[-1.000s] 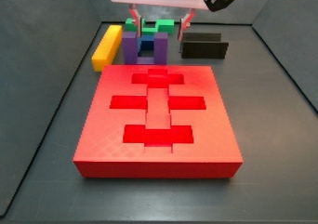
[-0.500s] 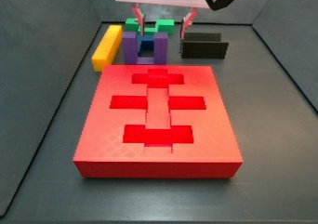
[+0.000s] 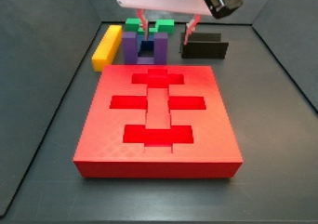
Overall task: Pick up the purple object. Move up. Move to above the board. Insert the purple object.
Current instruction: Pick up the purple object.
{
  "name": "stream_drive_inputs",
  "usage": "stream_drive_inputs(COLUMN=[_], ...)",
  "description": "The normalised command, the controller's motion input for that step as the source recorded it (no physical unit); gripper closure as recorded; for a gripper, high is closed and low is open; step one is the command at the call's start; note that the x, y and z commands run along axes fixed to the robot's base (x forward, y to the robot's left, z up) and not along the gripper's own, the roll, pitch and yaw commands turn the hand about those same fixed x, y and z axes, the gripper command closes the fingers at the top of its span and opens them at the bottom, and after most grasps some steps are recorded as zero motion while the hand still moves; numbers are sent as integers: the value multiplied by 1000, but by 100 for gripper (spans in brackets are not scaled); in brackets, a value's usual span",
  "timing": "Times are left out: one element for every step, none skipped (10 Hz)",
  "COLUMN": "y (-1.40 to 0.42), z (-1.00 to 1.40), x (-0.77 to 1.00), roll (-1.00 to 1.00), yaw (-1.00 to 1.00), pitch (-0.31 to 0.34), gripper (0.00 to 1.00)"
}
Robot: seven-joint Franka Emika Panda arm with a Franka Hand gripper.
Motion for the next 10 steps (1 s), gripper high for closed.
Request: stream_drive_inputs(y=[0,0,0,-40,0,0,0,0,0,0], z=[-266,-234,-200,0,0,0,0,0,0,0], x=[29,0,-57,-114,0,0,0,0,0,0], roll=[90,93,76,0,0,0,0,0,0,0], yaw=[-3,0,0,0,0,0,0,0,0,0], pitch=[0,0,0,-30,0,0,0,0,0,0], gripper=[0,0,0,0,0,100,100,100,100,100])
